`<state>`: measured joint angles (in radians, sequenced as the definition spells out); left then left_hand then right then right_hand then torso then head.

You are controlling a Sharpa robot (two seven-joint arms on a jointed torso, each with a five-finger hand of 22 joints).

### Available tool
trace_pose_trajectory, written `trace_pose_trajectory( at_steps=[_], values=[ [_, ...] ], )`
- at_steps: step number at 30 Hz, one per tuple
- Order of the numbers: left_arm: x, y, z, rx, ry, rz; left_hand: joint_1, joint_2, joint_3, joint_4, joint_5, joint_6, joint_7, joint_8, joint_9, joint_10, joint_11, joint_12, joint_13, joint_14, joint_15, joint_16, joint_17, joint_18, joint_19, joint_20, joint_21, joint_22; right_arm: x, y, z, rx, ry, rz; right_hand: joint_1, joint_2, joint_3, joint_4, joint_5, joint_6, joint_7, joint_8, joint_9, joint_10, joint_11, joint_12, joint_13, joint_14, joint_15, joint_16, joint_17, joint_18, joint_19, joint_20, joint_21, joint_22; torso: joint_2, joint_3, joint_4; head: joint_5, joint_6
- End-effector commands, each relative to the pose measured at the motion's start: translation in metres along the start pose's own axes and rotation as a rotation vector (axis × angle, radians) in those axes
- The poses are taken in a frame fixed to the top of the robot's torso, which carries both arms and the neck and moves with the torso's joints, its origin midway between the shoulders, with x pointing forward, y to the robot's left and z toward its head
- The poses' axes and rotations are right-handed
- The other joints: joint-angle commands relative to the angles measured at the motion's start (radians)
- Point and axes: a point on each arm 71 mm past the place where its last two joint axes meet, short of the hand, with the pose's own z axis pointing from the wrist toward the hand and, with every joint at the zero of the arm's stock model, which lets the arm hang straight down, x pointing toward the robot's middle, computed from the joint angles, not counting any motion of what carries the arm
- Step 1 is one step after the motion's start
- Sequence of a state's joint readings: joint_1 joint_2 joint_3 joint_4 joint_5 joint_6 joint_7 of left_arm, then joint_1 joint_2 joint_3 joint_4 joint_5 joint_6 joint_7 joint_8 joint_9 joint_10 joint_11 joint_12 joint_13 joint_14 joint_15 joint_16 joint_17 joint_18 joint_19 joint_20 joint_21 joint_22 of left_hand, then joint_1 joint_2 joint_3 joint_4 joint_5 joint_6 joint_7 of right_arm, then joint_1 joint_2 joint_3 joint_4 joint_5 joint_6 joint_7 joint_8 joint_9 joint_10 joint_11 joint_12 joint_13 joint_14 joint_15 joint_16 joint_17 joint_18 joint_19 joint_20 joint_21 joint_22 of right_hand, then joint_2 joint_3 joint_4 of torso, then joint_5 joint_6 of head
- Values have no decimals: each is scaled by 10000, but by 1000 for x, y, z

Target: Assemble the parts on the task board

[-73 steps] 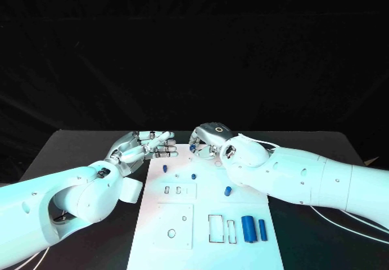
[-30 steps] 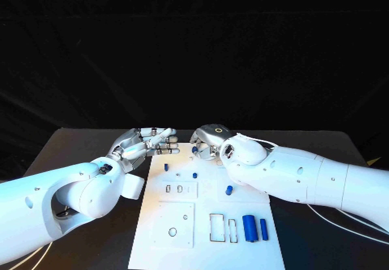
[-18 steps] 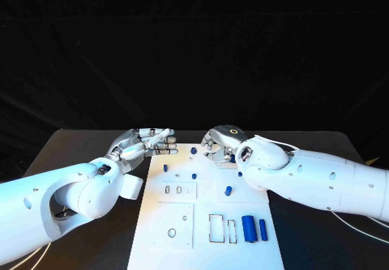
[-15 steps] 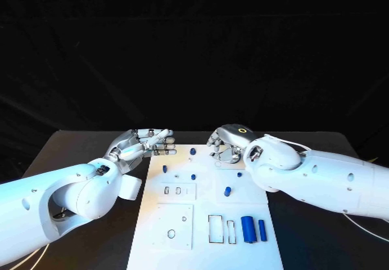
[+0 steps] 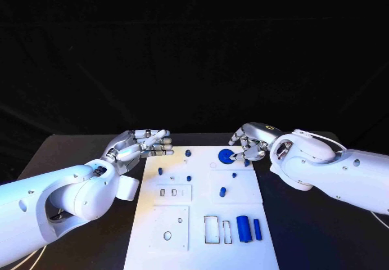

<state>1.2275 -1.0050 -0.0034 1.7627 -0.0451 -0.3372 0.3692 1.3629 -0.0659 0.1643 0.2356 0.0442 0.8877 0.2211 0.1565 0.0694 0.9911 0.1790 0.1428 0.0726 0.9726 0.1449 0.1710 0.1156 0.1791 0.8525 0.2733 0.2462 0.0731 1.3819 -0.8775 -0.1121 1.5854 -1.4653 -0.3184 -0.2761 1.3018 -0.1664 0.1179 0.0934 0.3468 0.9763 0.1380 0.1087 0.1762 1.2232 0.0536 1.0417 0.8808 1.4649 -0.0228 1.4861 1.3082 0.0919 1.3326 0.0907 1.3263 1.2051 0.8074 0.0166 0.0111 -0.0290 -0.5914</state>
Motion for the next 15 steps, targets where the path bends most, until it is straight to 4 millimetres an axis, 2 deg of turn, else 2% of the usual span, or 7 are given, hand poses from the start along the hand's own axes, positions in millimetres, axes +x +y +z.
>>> trace_pose_trajectory(
  at_steps=[1,7,15],
  values=[
    [3,-1,1,49,221,-114,114,10,-55,-15,46,7,134,-47,-13,26,62,-35,-14,-12,64,-66,-8,53,58,43,-35,-8,5,-5,3,339,657,57,189,6,-163,118,79,-102,26,77,30,132,12,520,586,752,52,95,1087,-115,66,19,66,80,12,0,29,-67,-27],
    [2,-1,1,42,216,-112,114,10,-55,-15,46,7,134,-47,-13,26,62,-35,-14,-12,64,-66,-8,53,58,43,-35,-8,9,-9,10,515,739,-2,382,47,-365,337,104,-216,58,144,77,118,46,912,1024,774,94,188,1247,-123,104,47,93,171,16,-11,12,-10,-73],
    [3,-1,1,39,228,-117,114,10,-55,-15,46,7,134,-47,-13,26,62,-35,-14,-12,64,-66,-8,53,58,43,-35,-8,16,-8,21,569,808,-46,488,95,-400,410,158,-257,70,174,97,190,58,1126,1280,793,106,242,1348,-129,127,59,112,219,9,-7,7,-6,-114]
  ],
)
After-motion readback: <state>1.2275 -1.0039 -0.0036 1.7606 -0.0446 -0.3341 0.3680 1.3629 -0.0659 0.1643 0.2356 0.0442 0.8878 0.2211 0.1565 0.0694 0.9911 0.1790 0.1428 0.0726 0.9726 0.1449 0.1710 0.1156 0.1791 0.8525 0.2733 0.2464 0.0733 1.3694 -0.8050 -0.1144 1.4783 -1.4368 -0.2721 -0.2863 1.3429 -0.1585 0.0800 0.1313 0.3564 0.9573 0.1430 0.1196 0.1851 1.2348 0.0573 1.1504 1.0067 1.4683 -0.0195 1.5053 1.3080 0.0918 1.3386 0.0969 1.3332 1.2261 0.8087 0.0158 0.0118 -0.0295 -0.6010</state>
